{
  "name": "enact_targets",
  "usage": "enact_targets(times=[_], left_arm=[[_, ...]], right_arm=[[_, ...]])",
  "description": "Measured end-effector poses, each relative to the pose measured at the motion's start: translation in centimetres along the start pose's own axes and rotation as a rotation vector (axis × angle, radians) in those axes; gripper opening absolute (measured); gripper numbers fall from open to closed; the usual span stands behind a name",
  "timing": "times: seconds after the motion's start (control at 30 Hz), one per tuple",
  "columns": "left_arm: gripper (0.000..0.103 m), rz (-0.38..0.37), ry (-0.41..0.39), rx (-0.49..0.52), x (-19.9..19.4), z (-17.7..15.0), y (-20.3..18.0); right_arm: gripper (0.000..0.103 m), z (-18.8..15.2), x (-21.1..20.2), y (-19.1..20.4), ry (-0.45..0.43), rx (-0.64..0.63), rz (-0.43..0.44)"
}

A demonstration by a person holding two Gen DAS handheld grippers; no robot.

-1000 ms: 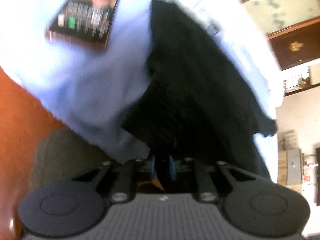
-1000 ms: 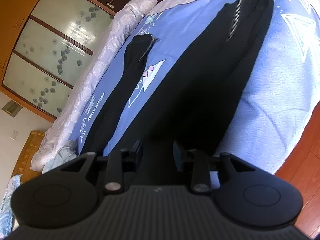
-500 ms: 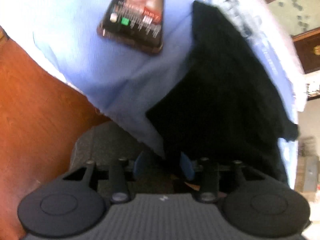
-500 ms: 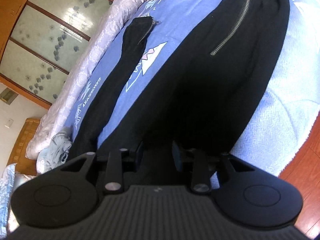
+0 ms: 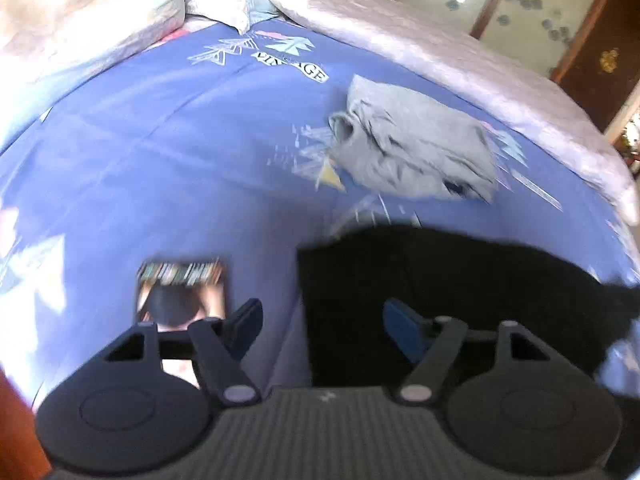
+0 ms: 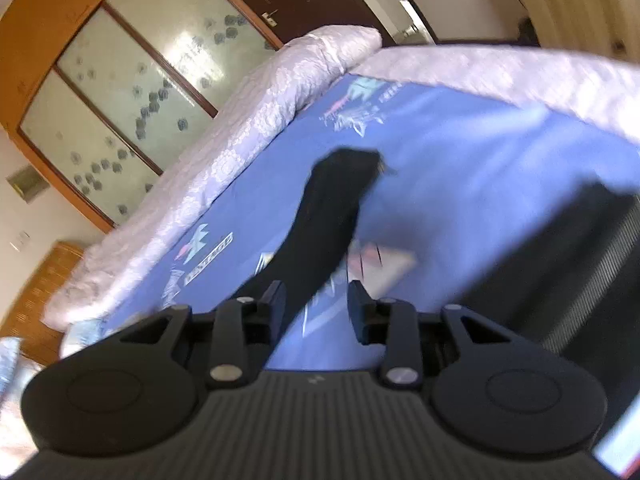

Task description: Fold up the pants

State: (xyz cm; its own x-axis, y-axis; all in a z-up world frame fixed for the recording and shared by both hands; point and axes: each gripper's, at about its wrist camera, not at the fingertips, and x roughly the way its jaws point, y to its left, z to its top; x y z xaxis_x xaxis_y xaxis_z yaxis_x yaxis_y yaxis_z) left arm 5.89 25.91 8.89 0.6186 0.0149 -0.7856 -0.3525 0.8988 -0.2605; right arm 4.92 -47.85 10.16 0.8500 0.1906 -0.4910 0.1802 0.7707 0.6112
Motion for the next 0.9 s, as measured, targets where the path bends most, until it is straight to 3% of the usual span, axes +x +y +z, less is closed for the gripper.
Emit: enact_targets(times=[0.1, 0.17, 0.23, 0.37, 0.4, 0.43, 0.5, 0.53, 0.57, 0.6, 0.7, 0.8, 0.9], left_arm=[[0.073, 0.032, 0.003, -0.023, 3.4, 2.0, -1.2], [0.077, 0.045, 0.010, -0.027, 5.8, 2.7, -2.0], [0.085, 0.062, 0.019, -0.022, 7.8, 3.2, -2.3], [0.085, 0.073, 0.039, -0.057, 10.5, 3.4, -2.5], [0.078, 0.079, 0.041, -0.046, 11.2, 3.2, -2.8], [0.054, 0.085, 0.049, -0.020, 11.7, 3.0, -3.1], [0.027, 0.113, 0.048, 0.065, 12.7, 2.5, -4.4], [0.005, 0.110, 0.037, 0.100, 12.8, 2.3, -4.9], [0.005, 0.089, 0.045, 0.103, 12.7, 2.4, -5.2], [0.005, 0.101, 0.042, 0.097, 12.4, 2.5, -5.4], [0.005, 0.070, -0.013, 0.077, 9.7, 3.2, -5.5], [0.005, -0.037, -0.087, 0.038, 5.2, 3.4, -4.7], [0.005, -0.097, -0.136, 0.029, 1.3, 2.3, -4.0]], right_arm=[[0.040, 3.0, 3.4, -0.6, -0.004, 0.057, -0.009], [0.048, 4.9, 6.1, -1.6, -0.015, 0.110, -0.019], [0.048, 6.2, 8.8, -3.1, -0.018, 0.151, -0.052], [0.053, 7.5, 14.0, -5.7, -0.001, 0.232, -0.120], [0.053, 7.5, 15.2, -6.6, 0.010, 0.275, -0.118], [0.053, 7.4, 16.4, -7.3, 0.023, 0.311, -0.101], [0.053, 7.5, 18.1, -7.6, 0.039, 0.341, -0.077], [0.048, 7.6, 18.9, -7.3, 0.052, 0.338, -0.060], [0.022, 7.8, 19.4, -6.6, 0.055, 0.312, -0.071], [0.006, 8.2, 19.4, -5.7, 0.048, 0.272, -0.091], [0.005, 9.8, 17.1, -3.5, -0.022, 0.222, -0.067], [0.005, 12.2, 13.0, -2.4, -0.088, 0.197, -0.030], [0.005, 13.0, 7.8, -1.9, -0.132, 0.174, -0.008]])
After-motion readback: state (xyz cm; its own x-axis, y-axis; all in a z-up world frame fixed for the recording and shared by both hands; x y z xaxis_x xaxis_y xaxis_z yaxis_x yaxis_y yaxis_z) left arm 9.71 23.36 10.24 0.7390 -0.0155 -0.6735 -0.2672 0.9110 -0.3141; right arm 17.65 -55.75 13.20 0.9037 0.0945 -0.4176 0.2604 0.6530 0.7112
